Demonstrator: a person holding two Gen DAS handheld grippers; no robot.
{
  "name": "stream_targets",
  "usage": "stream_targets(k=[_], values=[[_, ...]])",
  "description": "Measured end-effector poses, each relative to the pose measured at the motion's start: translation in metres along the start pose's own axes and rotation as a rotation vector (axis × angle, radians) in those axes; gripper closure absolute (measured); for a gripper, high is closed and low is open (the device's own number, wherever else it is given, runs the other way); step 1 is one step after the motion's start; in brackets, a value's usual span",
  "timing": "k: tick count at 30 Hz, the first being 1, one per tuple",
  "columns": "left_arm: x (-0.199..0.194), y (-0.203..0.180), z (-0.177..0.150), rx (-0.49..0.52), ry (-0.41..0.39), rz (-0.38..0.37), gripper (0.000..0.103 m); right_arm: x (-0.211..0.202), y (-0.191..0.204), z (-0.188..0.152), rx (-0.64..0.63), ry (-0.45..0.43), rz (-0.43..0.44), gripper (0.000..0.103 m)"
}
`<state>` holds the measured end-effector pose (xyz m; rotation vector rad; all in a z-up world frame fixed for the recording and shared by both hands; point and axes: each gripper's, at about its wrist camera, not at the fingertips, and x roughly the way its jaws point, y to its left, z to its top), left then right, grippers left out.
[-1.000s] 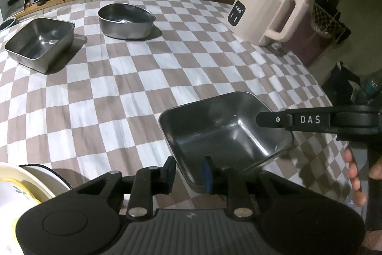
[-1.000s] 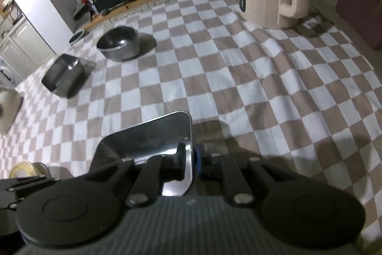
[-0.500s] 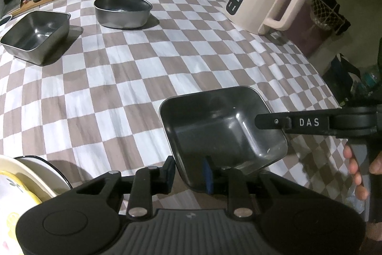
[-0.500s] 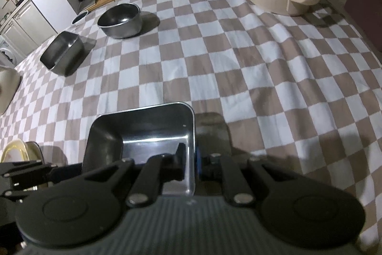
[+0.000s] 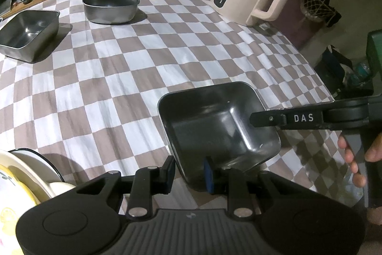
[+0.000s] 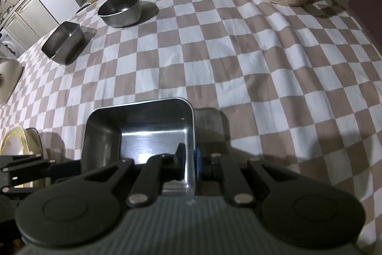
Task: Organize plates and bowls
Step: 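Lift the steel tray with both tools and carry it toward the stacked bowls, then lower the steel tray onto the table and open both tools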
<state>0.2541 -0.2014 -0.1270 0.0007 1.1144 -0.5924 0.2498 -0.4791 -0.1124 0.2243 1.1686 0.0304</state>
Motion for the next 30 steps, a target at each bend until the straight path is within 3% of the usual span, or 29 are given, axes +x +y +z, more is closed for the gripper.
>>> stream_targets(k=[11,15,19,22,25,30], values=[[0.005,-0.001,-0.002,0.009,0.025,-0.004,0.071,0.003,0.0,-0.003,-0.033,0.044,0.001,0.091],[0.004,0.002,-0.001,0.008,0.02,-0.001,0.065,0.001,-0.002,-0.004,-0.039,0.048,-0.001,0.09],[0.001,0.003,-0.002,0.01,0.016,0.0,0.058,-0.003,-0.003,-0.005,-0.039,0.047,0.007,0.078],[-0.002,0.002,-0.002,0.014,0.009,-0.006,0.052,-0.008,-0.005,-0.006,-0.035,0.039,0.014,0.057],[-0.008,0.0,-0.002,0.02,0.001,-0.009,0.045,-0.014,-0.009,-0.007,-0.03,0.029,0.005,0.045],[-0.02,0.0,-0.001,0.022,-0.029,-0.002,0.033,-0.028,-0.014,-0.011,-0.025,0.005,-0.005,0.035]])
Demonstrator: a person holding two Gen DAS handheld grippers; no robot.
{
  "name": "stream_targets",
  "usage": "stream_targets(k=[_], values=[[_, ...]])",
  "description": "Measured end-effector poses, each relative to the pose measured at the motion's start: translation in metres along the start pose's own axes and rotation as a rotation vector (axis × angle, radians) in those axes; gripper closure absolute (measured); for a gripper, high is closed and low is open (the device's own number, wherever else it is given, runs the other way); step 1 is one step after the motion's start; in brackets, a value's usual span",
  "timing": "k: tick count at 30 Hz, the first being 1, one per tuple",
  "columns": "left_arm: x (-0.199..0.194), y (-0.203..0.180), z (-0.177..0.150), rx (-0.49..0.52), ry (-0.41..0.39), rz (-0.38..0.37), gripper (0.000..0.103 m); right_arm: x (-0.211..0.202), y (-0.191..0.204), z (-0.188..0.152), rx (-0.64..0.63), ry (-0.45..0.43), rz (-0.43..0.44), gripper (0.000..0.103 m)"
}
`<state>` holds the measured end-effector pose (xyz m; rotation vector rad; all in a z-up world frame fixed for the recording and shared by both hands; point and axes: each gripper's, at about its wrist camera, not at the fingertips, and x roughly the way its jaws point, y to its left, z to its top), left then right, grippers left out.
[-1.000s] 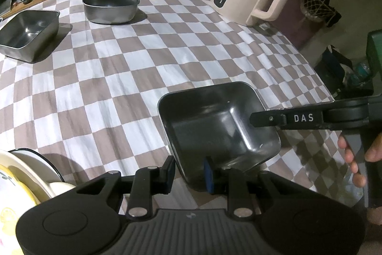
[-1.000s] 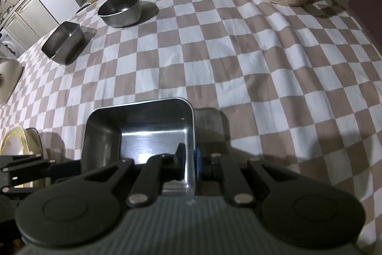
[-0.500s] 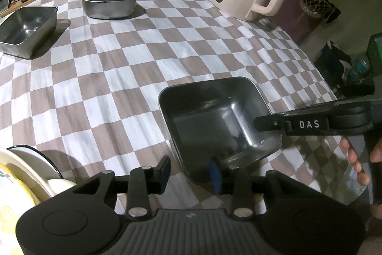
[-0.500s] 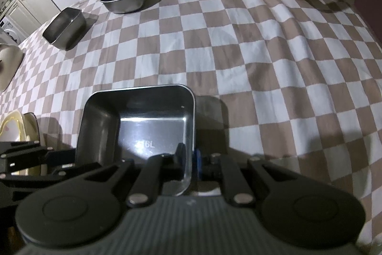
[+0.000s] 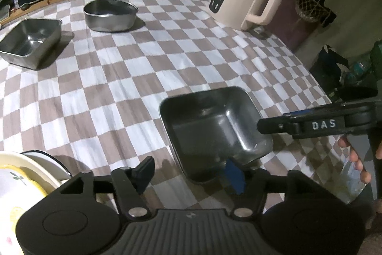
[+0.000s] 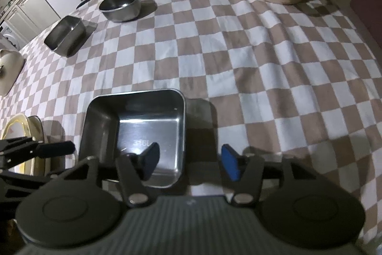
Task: Organize plates and bowls
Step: 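Lower the steel tray onto the table and open both tools, then move both open tools to the second square steel tray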
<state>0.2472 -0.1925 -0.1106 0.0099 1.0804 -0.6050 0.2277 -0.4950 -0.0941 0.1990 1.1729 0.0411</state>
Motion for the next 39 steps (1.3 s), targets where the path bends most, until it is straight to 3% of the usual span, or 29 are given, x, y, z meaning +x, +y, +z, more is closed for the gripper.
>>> stream_targets(k=[10,18,25,30,34,39], values=[[-0.029,0.01,0.003,0.015,-0.067,0.051,0.002,-0.034,0.008,-0.008,-0.019,-0.108,-0.03,0.001],[-0.052,0.037,0.008,-0.003,-0.139,0.081,0.0,-0.055,0.038,0.004,-0.032,-0.227,-0.043,0.0],[-0.078,0.084,0.019,-0.048,-0.275,0.178,0.0,-0.041,0.077,0.023,-0.026,-0.273,-0.023,0.0],[-0.088,0.128,0.029,-0.145,-0.303,0.231,0.0,-0.024,0.11,0.04,0.0,-0.313,0.007,0.0],[-0.096,0.167,0.037,-0.23,-0.32,0.319,0.0,-0.006,0.139,0.055,0.031,-0.329,0.038,0.0],[-0.104,0.21,0.046,-0.303,-0.334,0.349,0.0,0.017,0.168,0.068,0.071,-0.331,0.082,0.0]])
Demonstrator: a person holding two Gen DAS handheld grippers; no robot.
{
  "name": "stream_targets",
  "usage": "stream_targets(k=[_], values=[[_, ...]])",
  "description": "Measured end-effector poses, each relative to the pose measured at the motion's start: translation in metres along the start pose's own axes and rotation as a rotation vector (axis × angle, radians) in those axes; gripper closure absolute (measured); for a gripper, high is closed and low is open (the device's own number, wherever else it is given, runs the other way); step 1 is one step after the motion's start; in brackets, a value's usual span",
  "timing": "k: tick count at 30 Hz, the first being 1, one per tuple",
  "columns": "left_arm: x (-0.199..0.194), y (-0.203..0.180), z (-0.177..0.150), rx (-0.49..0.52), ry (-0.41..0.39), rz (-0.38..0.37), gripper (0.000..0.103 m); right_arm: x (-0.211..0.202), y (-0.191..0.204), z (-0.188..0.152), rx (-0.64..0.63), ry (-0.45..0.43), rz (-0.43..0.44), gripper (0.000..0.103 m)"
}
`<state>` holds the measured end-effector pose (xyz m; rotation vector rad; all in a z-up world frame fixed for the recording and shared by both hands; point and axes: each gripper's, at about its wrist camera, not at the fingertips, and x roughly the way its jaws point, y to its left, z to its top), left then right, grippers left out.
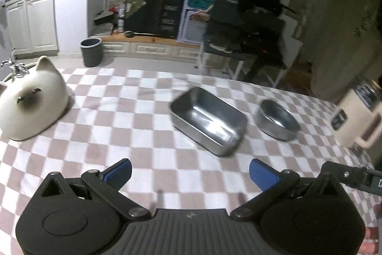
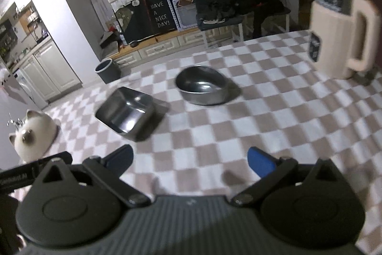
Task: Organize plates and bowls
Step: 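Move both open tools to the second square steel tray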
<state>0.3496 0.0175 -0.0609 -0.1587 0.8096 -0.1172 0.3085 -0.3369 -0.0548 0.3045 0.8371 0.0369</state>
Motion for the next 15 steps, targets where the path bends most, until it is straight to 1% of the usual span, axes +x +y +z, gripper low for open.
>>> stream_targets(k=[3,7,9,12,15], values=[[0.012,0.018,0.016,0.008,-0.025,0.046,0.0,0.02,0.012,0.0,0.05,-0.002,0.017,0.0],[0.03,0.041,0.035,-0.044,-0.056,0.05,0.0,0.048,0.024,0.001,0.136,0.004,0.042,0.0],[0.043,0.046,0.043,-0.044,-0.066,0.054,0.0,0.061,0.03,0.004,0.158,0.002,0.036,0.0],[0.067,0.043,0.056,0.009,-0.046,0.066,0.0,0.082,0.036,0.011,0.188,0.009,0.028,0.001],[0.094,0.036,0.069,0.054,0.004,0.062,0.0,0.104,0.045,0.016,0.187,0.046,0.027,0.005]])
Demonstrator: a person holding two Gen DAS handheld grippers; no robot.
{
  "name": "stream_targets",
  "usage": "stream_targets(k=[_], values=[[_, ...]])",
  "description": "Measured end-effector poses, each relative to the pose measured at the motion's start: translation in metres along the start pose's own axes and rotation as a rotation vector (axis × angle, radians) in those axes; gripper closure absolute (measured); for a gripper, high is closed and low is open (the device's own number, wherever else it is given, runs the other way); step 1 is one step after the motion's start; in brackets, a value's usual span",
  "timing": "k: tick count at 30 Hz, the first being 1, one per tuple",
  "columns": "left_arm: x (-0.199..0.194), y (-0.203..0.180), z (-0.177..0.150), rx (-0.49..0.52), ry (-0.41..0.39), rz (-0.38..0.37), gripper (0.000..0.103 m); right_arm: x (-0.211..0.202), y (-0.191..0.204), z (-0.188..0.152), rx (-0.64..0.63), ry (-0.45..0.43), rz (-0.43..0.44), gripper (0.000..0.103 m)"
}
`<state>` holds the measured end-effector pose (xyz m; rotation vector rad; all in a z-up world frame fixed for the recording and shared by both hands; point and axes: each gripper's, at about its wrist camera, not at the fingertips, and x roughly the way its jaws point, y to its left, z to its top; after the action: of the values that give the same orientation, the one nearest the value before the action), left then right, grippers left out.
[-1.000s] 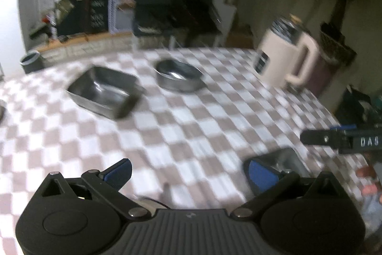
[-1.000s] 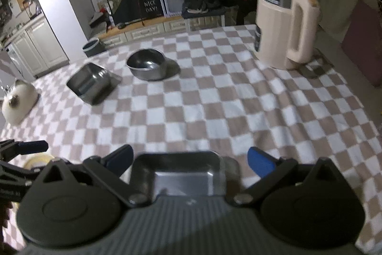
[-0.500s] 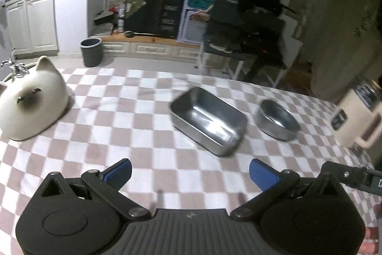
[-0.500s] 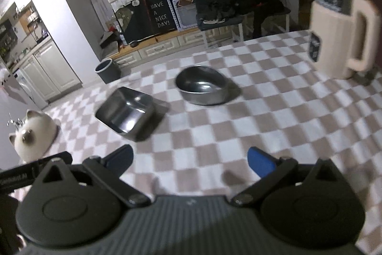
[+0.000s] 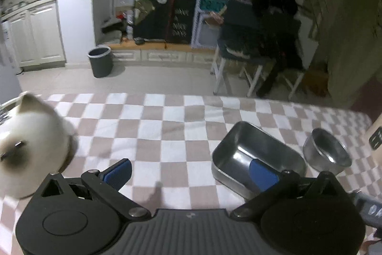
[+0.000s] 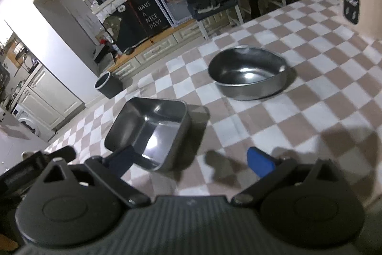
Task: Organize plates and bowls
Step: 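Move both open tools to the second square steel tray, then close both tools on the rim of the second steel tray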
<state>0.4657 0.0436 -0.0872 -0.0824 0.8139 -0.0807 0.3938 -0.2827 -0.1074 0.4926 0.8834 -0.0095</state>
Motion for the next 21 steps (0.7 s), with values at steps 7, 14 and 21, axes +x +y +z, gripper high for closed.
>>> stream_targets(k=[7,14,21], values=[[0.046,-0.021,0.01,0.136,0.04,0.064,0.0,0.035,0.011,0.0,-0.097,0.052,-0.052,0.025],[0.054,-0.01,-0.007,0.123,0.087,0.041,0.002,0.039,-0.005,0.004,-0.119,0.034,-0.056,0.039],[0.038,-0.002,-0.023,0.047,0.157,-0.06,0.042,0.028,-0.001,0.001,-0.171,0.039,0.017,0.087]])
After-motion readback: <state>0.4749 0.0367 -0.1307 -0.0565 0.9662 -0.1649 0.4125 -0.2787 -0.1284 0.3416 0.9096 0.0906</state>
